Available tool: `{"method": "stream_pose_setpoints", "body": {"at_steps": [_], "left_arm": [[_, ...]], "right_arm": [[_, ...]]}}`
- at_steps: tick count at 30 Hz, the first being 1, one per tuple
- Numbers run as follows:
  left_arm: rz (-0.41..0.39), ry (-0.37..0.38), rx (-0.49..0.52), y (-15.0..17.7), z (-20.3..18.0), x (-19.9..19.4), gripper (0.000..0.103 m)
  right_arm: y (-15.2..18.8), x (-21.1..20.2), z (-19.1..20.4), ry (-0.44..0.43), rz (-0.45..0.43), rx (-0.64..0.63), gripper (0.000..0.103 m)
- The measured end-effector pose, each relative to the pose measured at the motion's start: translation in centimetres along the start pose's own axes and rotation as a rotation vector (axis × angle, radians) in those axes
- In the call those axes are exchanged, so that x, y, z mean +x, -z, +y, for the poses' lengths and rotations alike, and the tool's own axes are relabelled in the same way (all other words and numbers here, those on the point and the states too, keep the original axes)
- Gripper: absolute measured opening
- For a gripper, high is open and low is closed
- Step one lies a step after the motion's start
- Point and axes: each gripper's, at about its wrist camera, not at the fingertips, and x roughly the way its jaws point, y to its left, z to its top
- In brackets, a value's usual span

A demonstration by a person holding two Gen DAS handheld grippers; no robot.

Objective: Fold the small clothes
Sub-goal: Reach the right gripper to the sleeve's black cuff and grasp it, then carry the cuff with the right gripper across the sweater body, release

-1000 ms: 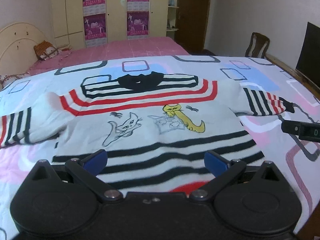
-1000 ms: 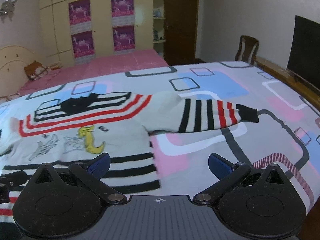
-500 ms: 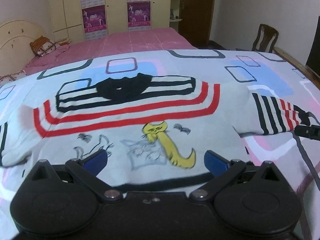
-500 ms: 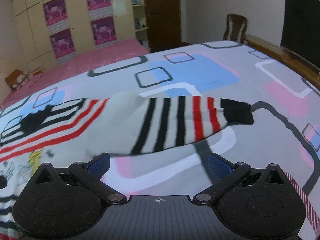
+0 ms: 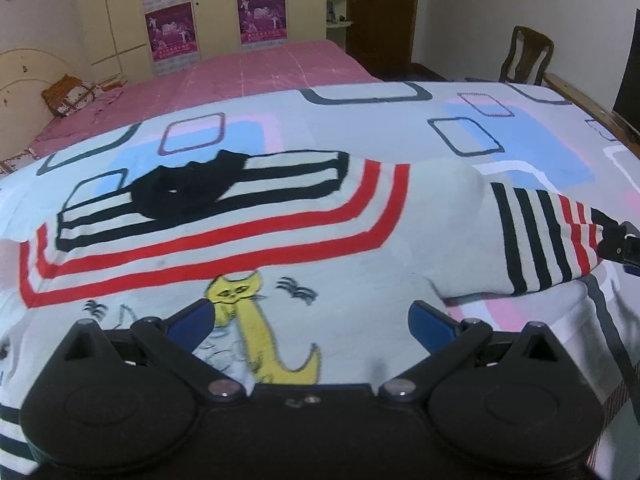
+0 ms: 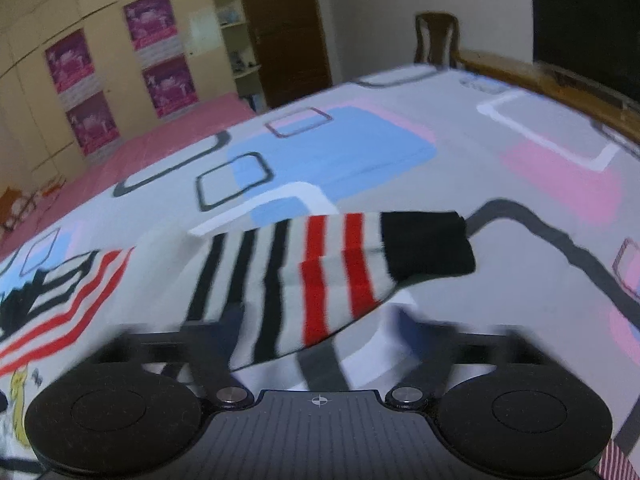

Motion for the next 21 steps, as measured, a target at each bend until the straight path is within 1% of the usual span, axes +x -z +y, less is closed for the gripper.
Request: {"method": "stream_pose_setpoints", "body": {"at_steps": [5, 6, 7, 8, 9, 11, 13, 15, 17, 19, 20, 21], "left_arm": [[0.019, 0.033, -0.001, -0.4, -1.3, 1.3, 0.103], [0.026, 0.035, -0.002, -0.5, -1.5, 1.6, 0.103], [0.034, 0.035, -0.002, -0.5, -1.6, 1.9, 0.103], [0.041, 0.037, -0.002, -0.5, -1.7, 2.2, 0.102], [0.046, 0.042, -0.003, -0.5, -1.8, 2.4, 0.102], [0.053, 0.047, -0.009, -0.6, -1.8, 2.8, 0.102], [0.057, 0.049, -0.014, -0.8, -1.7, 3.0, 0.102], [0.061, 0.050, -0.021, -0.8, -1.4, 3.2, 0.102], [0.062, 0.045, -0.029, -0.9, -0.9, 3.2, 0.102], [0.061, 0.029, -0.054, -0.9, 0.1, 3.0, 0.103], [0.063, 0.027, -0.080, -1.0, 0.9, 3.0, 0.103], [0.066, 0.035, -0.117, -1.0, 1.8, 3.0, 0.103]], "right_arm": [[-1.3, 1.6, -3.6, -0.007, -0.011, 0.132, 0.058], [-1.5, 2.0, -4.3, -0.011, -0.003, 0.159, 0.056], [-1.6, 2.4, -5.0, -0.015, 0.005, 0.190, 0.051], [-1.7, 2.9, -5.7, -0.024, 0.020, 0.225, 0.041], [-1.7, 3.3, -6.4, -0.032, 0.035, 0.262, 0.036], [-1.4, 3.8, -7.6, -0.074, 0.056, 0.352, 0.035], [-1.1, 3.9, -8.4, -0.108, 0.052, 0.419, 0.035], [-1.0, 3.9, -8.7, -0.128, 0.040, 0.453, 0.035], [-1.2, 3.9, -8.8, -0.125, 0.026, 0.456, 0.035], [-1.5, 3.8, -8.5, -0.084, 0.012, 0.437, 0.023], [-1.6, 3.9, -8.5, -0.061, 0.007, 0.429, 0.016], [-1.8, 3.9, -8.4, -0.045, 0.003, 0.423, 0.012]]}}
